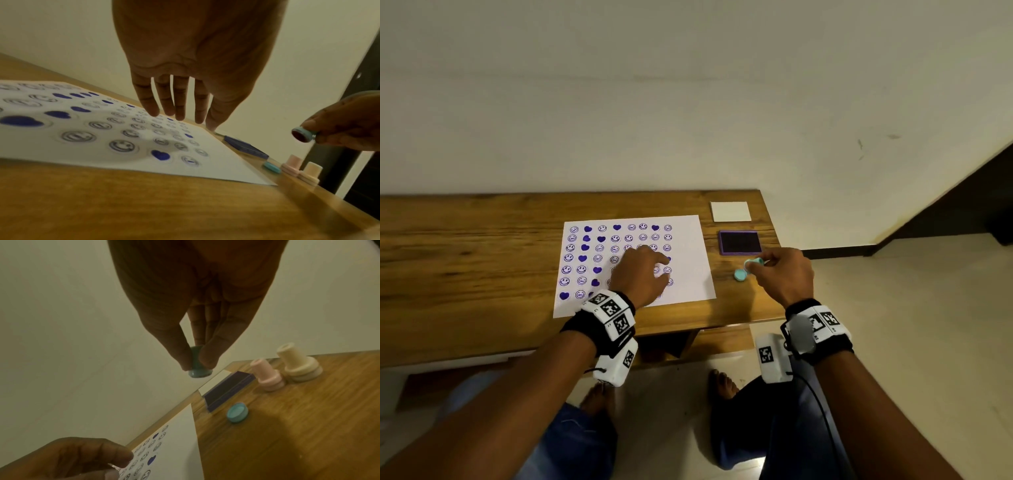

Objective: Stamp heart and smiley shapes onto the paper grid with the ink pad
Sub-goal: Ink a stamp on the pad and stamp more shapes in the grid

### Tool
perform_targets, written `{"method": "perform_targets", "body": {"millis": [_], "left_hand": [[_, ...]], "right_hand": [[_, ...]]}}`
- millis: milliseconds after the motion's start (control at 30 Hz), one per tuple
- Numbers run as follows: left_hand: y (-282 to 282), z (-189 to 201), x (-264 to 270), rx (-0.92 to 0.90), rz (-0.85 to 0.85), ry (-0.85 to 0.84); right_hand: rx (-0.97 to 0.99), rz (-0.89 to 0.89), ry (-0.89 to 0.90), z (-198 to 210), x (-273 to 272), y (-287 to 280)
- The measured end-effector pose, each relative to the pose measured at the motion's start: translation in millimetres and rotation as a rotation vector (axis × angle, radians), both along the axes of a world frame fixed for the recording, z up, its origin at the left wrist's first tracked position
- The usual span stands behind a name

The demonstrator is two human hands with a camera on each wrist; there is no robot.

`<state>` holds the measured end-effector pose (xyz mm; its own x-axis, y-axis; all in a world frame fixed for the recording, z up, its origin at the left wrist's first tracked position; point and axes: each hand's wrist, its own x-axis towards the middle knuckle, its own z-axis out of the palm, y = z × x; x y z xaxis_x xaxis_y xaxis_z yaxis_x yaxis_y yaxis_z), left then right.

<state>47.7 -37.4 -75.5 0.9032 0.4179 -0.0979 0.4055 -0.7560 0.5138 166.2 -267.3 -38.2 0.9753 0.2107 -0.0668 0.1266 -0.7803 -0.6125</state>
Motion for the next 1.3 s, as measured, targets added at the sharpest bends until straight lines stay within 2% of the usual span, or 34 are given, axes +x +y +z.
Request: {"method": "perform_targets", "body": {"millis": [100,300,500,833,967,1133,1300], "left_hand": [[-30.5,-1.6,12.4,-0.067,-0.077,-0.027],[-91.5,-6.6,55.8,-0.086,-0.201,-0.025],[-110.8,-12.7,79.1,-0.049,-0.245,0.017],[-111.8,-10.6,83.2,-0.156,-0.179,-0.048],[-113.4,-3.4,77.7,-0.335,-0.079,-0.156],[-113.9,5.3,71.3,-0.589,0.065,-0.155],[-111.9,12.5,63.4,-0.687,0.078,-0.189]], "right_hand": [[0.000,-0.011,-0.005,-0.1,4.1,-5.4],[-0.020,-0.040,0.009,-1.2,10.1,-15.0],[-0.028,-0.024,-0.019,-9.6,12.3,-15.7],[-0.025,-0.029,0.000,-21.4,15.0,-17.0],[-0.028,-0.017,0.005,-20.0,11.6,-12.9],[0.008,-0.023,-0.014,-14.0,5.4,-10.6],[0.070,-0.012,0.001,-7.4,-1.2,-7.4]]}}
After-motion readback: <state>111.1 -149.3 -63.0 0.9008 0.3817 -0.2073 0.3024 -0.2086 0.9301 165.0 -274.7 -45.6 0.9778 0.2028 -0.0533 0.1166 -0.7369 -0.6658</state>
